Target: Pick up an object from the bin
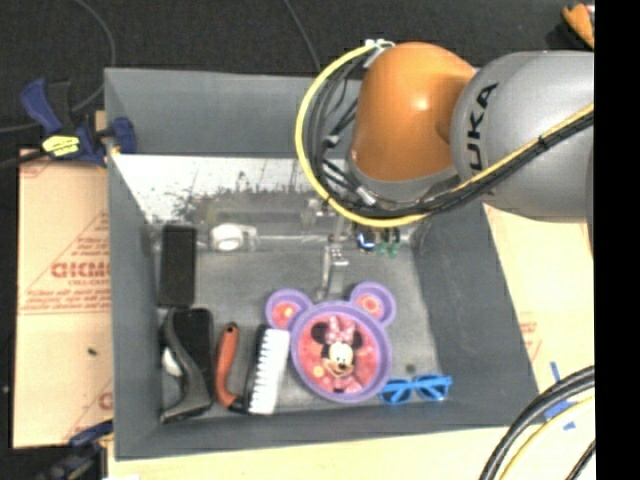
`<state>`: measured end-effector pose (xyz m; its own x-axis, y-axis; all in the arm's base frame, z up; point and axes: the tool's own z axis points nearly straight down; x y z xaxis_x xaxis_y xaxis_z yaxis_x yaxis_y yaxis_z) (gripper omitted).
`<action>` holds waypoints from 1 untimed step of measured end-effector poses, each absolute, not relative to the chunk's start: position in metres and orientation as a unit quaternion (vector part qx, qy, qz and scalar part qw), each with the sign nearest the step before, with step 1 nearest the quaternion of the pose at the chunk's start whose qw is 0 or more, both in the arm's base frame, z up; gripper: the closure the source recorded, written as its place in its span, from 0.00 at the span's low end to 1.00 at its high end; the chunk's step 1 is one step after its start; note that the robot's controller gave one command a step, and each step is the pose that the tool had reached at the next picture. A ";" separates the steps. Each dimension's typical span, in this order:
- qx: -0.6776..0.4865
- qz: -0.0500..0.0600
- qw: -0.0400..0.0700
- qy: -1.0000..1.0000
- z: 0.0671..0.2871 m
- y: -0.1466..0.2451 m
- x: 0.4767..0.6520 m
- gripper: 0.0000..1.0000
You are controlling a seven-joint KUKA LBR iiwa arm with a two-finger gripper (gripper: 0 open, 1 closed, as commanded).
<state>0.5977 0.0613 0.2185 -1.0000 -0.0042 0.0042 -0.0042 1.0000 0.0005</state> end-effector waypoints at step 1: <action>0.001 -0.001 -0.002 -1.000 0.224 0.061 0.599 0.00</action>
Offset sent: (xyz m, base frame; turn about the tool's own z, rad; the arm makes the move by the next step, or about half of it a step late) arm -0.0283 -0.0220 -0.1485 -0.1365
